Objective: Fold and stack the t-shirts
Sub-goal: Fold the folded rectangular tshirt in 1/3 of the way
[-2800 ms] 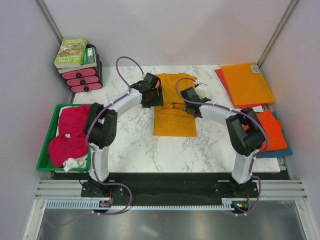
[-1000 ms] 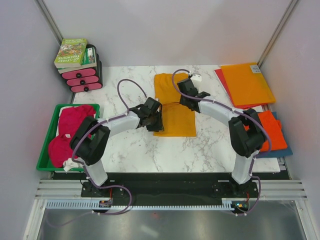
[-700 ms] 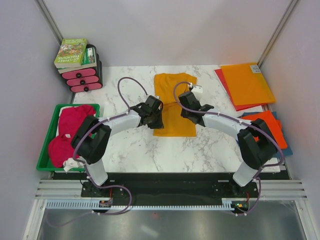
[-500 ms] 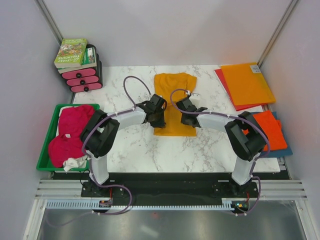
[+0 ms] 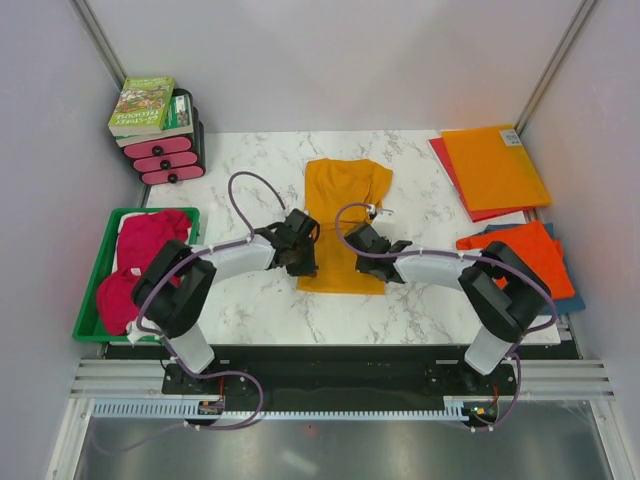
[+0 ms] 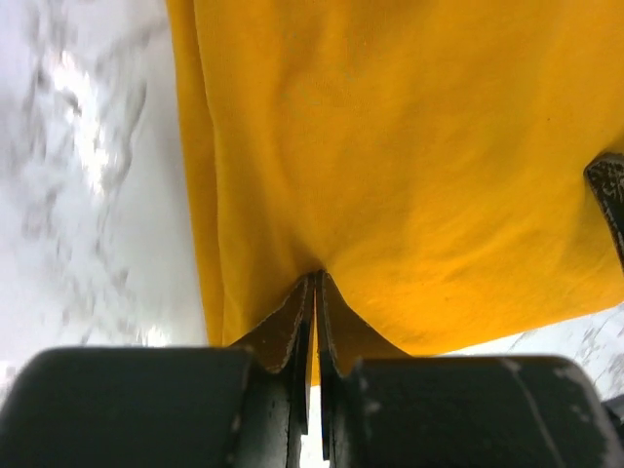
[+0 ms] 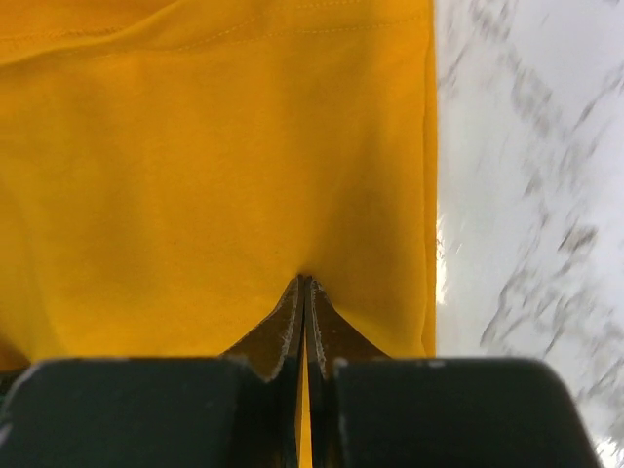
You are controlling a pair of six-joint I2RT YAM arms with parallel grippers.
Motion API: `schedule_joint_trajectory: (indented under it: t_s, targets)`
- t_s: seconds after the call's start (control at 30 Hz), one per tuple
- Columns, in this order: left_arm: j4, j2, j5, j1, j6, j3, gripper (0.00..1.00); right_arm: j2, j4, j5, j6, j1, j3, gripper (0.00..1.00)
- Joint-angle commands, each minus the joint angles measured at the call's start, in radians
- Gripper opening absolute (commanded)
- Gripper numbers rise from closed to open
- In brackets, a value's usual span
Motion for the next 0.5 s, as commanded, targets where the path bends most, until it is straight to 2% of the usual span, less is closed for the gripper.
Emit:
schedule_joint_trajectory:
  t_s: [0.0, 0.27, 0.4, 0.47]
  targets:
    - [-0.112, -0.111, -0.045, -0.041, -0.064, -0.140, 0.09, -0.090, -0.112, 0.037, 0.124, 0.119, -0.119, 0.05]
    - [-0.195, -0.352, -0.105, -0.172, -0.149, -0.283, 0.09, -0.308, -0.209, 0.118, 0.352, 0.335, -0.306, 0.06]
    - [-0.205, -0.460, -0.151, -0.211, -0.185, -0.335, 0.09, -0.377, -0.220, 0.163, 0.383, 0.359, -0.337, 0.09]
    - [-0.207, -0.513, -0.189, -0.227, -0.183, -0.332, 0.14, -0.398, -0.241, 0.212, 0.363, 0.360, -0.306, 0.15]
